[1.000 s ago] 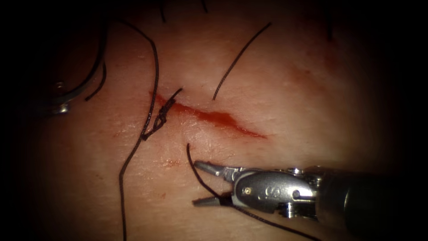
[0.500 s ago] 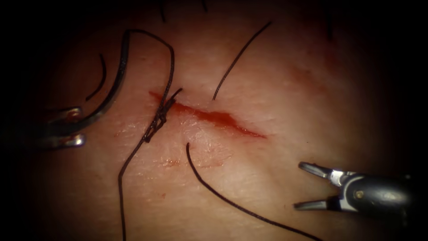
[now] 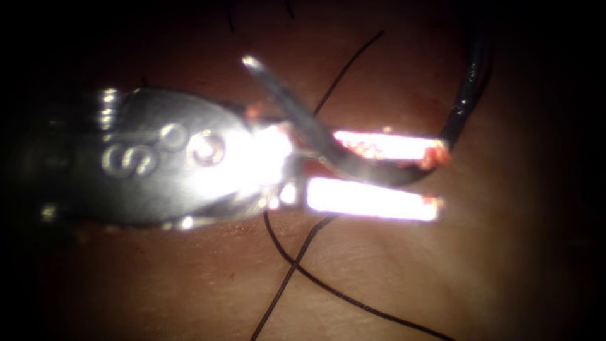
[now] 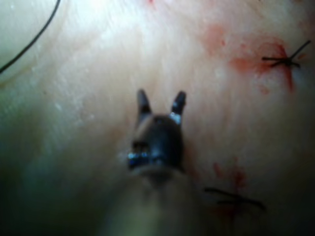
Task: Wound Closure
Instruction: Use the left gripper to set the needle down
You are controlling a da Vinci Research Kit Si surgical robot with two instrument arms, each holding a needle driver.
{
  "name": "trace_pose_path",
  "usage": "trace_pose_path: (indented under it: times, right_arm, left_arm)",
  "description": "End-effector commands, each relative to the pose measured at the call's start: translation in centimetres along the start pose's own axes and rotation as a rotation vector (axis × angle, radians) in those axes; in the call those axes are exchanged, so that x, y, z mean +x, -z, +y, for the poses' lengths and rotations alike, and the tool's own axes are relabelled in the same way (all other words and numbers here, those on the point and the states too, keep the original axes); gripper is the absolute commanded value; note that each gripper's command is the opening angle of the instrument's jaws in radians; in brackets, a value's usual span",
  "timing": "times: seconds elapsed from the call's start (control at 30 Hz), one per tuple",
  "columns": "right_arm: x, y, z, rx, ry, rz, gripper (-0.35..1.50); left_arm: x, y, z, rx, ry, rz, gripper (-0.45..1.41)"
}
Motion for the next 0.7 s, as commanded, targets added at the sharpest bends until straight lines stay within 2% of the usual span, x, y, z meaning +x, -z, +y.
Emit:
trace_pose_path:
  times: [0.03, 0.07, 0.23, 0.27, 0.4, 0.43, 0.47, 0.5, 0.63, 0.67, 0.7]
  right_arm:
    - [-0.09, -0.03, 0.02, -0.002, -0.005, -0.006, 1.25]
    - [-0.11, 0.00, 0.06, -0.008, -0.010, -0.012, 1.25]
    - [-0.17, 0.08, 0.15, -0.031, -0.020, -0.027, 1.25]
    - [-0.19, 0.11, 0.16, -0.039, -0.023, -0.033, 1.25]
    - [-0.21, 0.15, 0.18, -0.043, -0.026, -0.037, 1.25]
    - [-0.22, 0.17, 0.19, -0.043, -0.026, -0.037, 1.25]
    - [-0.22, 0.17, 0.19, -0.043, -0.026, -0.037, 1.25]
    - [-0.22, 0.17, 0.19, -0.043, -0.026, -0.037, 1.25]
    - [-0.22, 0.16, 0.19, -0.045, -0.027, -0.038, 1.25]
    - [-0.21, 0.15, 0.19, -0.046, -0.027, -0.039, 1.25]
    - [-0.21, 0.13, 0.19, -0.048, -0.028, -0.037, 1.25]
  left_arm:
    - [-0.12, -0.15, -0.02, -0.004, 0.001, 0.000, -0.45]
    - [-0.21, -0.40, -0.15, -0.019, -0.003, 0.005, -0.45]
    - [-0.43, -0.89, -0.54, -0.039, -0.014, 0.025, -0.45]
    - [-0.58, -1.06, -0.70, -0.053, -0.019, 0.022, -0.45]
    - [-0.94, -1.28, -0.94, -0.050, -0.040, -0.018, -0.45]
    - [-1.20, -1.34, -1.02, -0.055, -0.040, -0.051, -0.45]
    - [-1.32, -1.36, -1.04, -0.055, -0.034, -0.058, -0.45]
    - [-1.60, -1.36, -1.08, -0.055, -0.022, -0.071, -0.45]
    - [-2.11, -1.27, -1.15, -0.042, 0.017, -0.104, -0.45]
    - [-2.34, -1.22, -1.19, -0.028, 0.063, -0.122, -0.25]
    - [-2.42, -1.20, -1.20, -0.014, 0.099, -0.134, 0.10]
